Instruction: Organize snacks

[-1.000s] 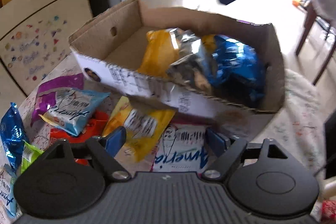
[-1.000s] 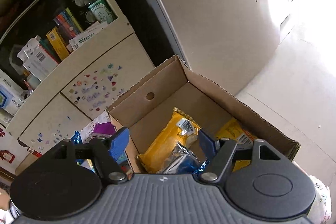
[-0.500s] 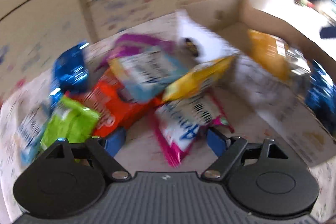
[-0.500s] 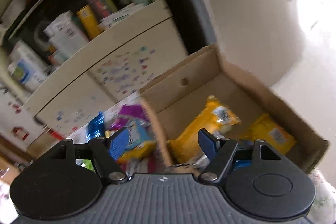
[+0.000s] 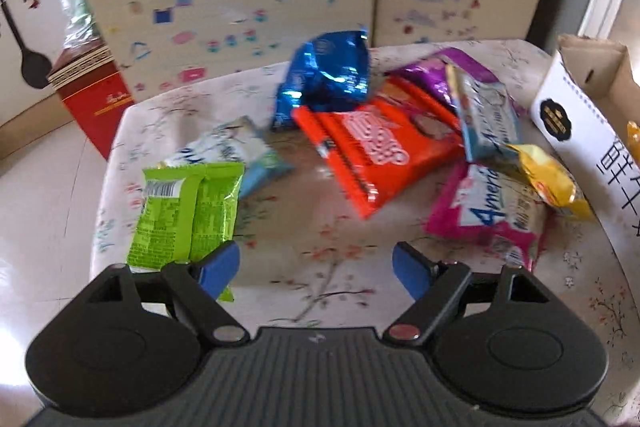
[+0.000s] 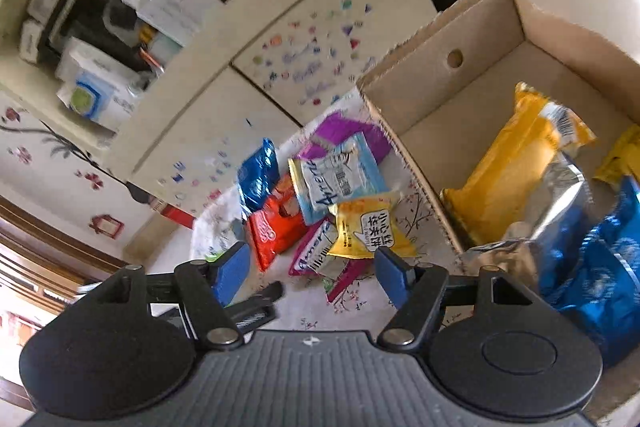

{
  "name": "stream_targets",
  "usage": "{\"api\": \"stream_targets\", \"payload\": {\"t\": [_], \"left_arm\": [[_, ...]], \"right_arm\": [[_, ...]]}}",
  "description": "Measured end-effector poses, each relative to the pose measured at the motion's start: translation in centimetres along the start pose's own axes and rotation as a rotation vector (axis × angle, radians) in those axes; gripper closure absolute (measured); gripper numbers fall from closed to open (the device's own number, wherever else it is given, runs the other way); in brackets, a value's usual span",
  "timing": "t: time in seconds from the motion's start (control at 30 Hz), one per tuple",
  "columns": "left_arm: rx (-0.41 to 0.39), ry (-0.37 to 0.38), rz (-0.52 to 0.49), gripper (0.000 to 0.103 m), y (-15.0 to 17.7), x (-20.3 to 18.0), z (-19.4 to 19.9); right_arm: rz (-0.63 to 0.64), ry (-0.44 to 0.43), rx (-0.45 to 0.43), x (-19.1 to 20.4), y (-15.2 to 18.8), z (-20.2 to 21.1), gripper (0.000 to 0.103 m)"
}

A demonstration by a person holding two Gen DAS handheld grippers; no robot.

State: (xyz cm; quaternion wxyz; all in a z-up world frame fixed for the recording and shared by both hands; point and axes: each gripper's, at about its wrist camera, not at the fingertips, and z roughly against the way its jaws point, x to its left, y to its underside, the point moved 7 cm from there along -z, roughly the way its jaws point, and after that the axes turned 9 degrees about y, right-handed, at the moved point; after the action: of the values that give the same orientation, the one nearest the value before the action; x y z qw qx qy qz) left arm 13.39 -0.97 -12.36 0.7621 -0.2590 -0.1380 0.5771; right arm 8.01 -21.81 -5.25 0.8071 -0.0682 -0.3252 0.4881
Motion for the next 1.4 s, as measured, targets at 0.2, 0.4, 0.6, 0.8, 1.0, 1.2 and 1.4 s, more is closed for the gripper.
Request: {"api": "stream_targets", "payload": {"t": [0.2,0.4,0.6,0.8,1.0,1.2,1.4], "left_arm": [[-0.010,0.066,0.014,0.019,-0.2,0.8,1.2],[0.000,0.123,0.010,0.019,0.1,0.4,2.0],[0.013,0.142,0.034,0.019,0.6,1.0,2.5],[0.005,0.124,0.094,0.019,0.2,2.5,2.8],[0.001,0.097,0.121,0.019,0.1,3.2,2.7],[-0.027,0.123,0.086,0.019,-0.3,2.4,3.1],[-0.105,0.231,-0.115,0.019,-1.7,-2.0,2.5]], "right_arm": [[0.029,0.120,-0.025,0.7,-0.1,-2.9,0.029],[0.080,0.222,-0.059,1.1,-0.3,-4.9,0.029],[0.173,0.286,-0.035,1.1,0.6,-6.5,0.045],[0.085,0.101,0.083,1.3,1.5,-6.5,0.047],[0.101,0.166,0.004,0.9,0.3,-5.8,0.045],[0.048,0.142,-0.001,0.8,-0.5,-5.2,0.043],[-0.059,0.138,-0.017,0.2,-1.5,-3.7,0.039]]}}
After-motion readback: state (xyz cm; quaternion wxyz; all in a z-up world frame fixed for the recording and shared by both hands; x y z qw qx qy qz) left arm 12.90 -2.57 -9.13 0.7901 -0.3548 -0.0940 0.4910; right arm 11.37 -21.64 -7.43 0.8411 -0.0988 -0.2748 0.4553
